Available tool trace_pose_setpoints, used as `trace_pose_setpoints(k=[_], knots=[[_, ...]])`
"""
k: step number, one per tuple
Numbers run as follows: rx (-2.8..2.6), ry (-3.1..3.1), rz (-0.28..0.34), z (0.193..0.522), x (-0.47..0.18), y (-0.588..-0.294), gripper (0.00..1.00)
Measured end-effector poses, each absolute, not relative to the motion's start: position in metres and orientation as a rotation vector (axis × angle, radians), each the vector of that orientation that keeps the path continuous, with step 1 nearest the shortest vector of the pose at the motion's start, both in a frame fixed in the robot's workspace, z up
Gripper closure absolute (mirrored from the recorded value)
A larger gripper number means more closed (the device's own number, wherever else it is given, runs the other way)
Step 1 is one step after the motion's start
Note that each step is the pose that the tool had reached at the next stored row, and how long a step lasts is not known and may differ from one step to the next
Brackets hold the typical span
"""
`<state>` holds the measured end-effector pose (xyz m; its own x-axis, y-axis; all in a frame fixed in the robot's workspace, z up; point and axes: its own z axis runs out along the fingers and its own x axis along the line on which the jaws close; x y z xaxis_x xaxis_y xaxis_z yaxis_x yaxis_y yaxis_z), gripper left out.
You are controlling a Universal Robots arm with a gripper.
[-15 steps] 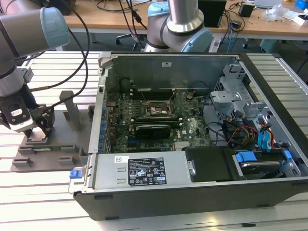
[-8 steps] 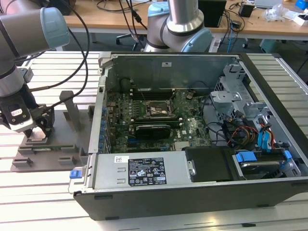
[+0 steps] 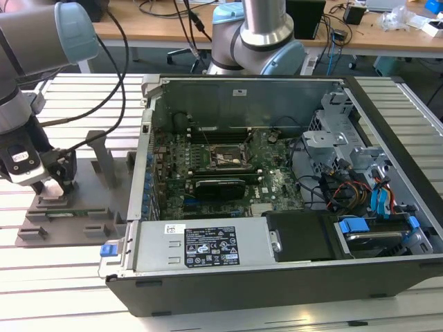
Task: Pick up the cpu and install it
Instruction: 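Pick up the cpu and move it towards the insertion slot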
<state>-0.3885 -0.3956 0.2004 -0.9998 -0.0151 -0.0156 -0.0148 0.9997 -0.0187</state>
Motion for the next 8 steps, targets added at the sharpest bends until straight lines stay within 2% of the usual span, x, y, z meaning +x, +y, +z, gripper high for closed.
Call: trace_pose_setpoints(k=[8], knots=[[-0.023, 3.126, -0.029, 0.221, -0.388, -0.396, 0.45]])
